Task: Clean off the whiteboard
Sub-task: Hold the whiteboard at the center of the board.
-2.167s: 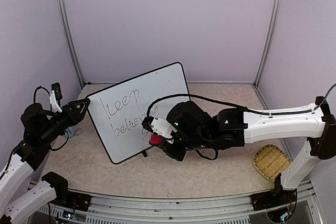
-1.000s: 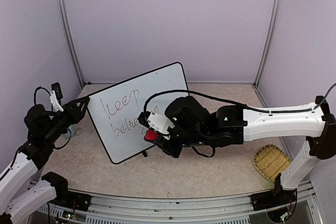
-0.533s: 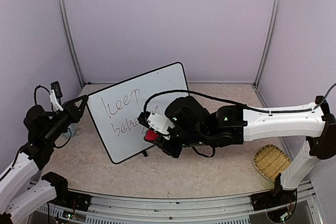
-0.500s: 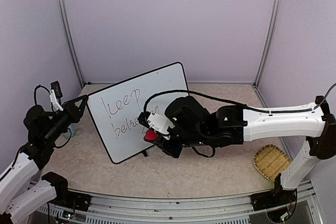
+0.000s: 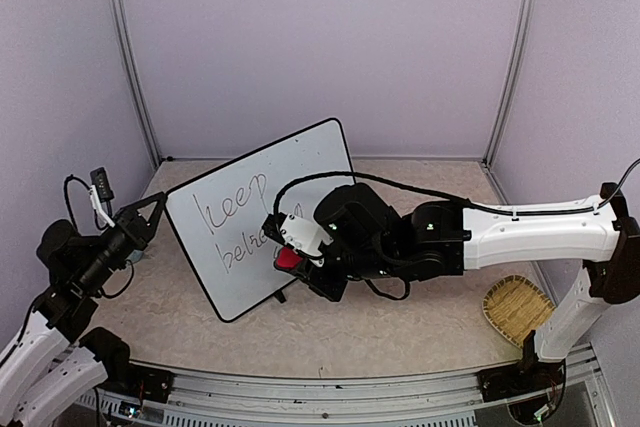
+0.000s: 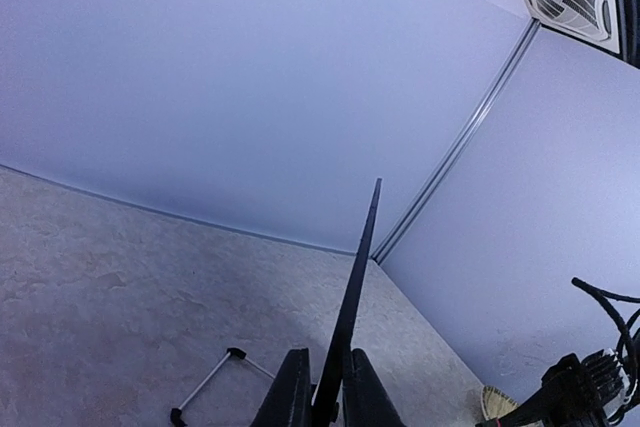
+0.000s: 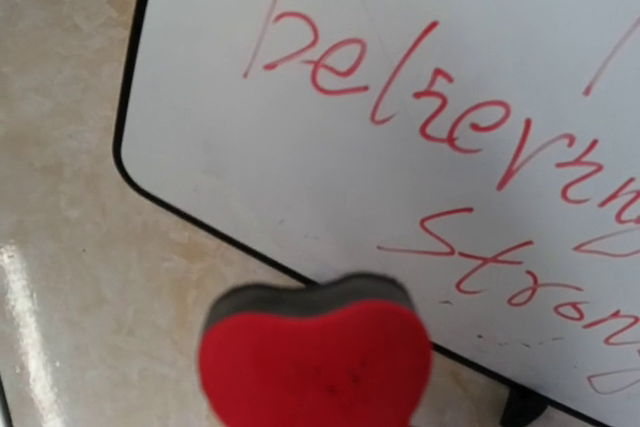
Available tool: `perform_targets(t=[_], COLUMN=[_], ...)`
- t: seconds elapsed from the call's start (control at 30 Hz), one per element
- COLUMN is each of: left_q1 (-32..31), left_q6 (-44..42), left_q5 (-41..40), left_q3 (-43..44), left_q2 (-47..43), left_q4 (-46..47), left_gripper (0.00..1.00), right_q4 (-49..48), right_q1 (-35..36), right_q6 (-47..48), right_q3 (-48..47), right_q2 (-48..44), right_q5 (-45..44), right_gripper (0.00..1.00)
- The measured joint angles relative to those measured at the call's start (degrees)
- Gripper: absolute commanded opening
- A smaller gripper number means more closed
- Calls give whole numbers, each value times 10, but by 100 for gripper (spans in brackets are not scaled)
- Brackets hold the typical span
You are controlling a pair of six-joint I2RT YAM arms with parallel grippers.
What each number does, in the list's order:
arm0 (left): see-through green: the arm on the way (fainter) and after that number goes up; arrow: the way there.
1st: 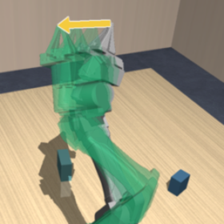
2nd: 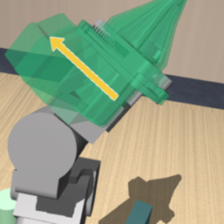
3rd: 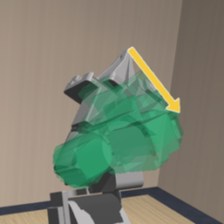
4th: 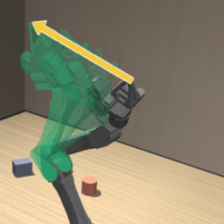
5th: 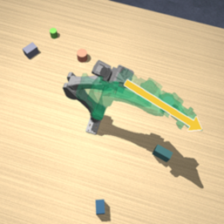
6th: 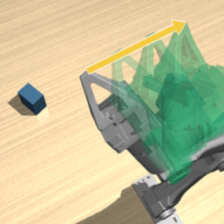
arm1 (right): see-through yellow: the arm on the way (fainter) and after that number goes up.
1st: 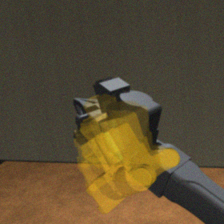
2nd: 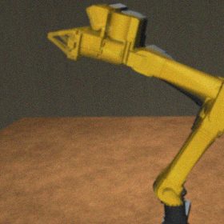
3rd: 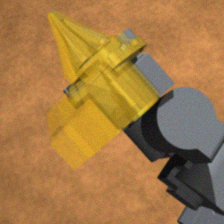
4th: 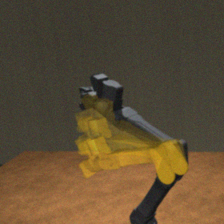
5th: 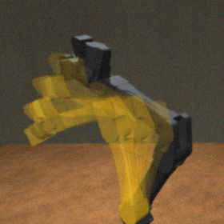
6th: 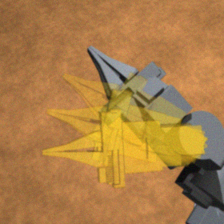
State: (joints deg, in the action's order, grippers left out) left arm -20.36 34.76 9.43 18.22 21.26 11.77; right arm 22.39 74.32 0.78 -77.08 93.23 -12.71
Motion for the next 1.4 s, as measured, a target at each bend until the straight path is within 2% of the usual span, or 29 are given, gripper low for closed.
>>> perform_targets(t=[0.2,0.3,0.37,0.43,0.57,1.03,1.4], left_q1=[-22,-30,-33,-35,-36,-36,-36], left_q6=[37,53,58,56,40,-32,-55], left_q5=[-29,-37,-42,-47,-53,-32,-8], left_q3=[-24,-32,-33,-32,-12,73,73], left_q2=[-70,-98,-109,-111,-82,19,31], left_q4=[-42,-58,-69,-80,-109,-128,-128], left_gripper=[12,14,22,37,51,48,34], right_q4=[0,0,0,1,3,10,12], right_q1=[0,0,0,0,0,0,0], right_q6=[0,0,0,-2,-5,-13,-40], right_q3=[0,-3,-9,-20,-63,-186,-295], right_q2=[2,7,10,14,36,120,193], right_q5=[1,2,2,3,5,2,-43], right_gripper=[16,15,15,15,15,15,16])
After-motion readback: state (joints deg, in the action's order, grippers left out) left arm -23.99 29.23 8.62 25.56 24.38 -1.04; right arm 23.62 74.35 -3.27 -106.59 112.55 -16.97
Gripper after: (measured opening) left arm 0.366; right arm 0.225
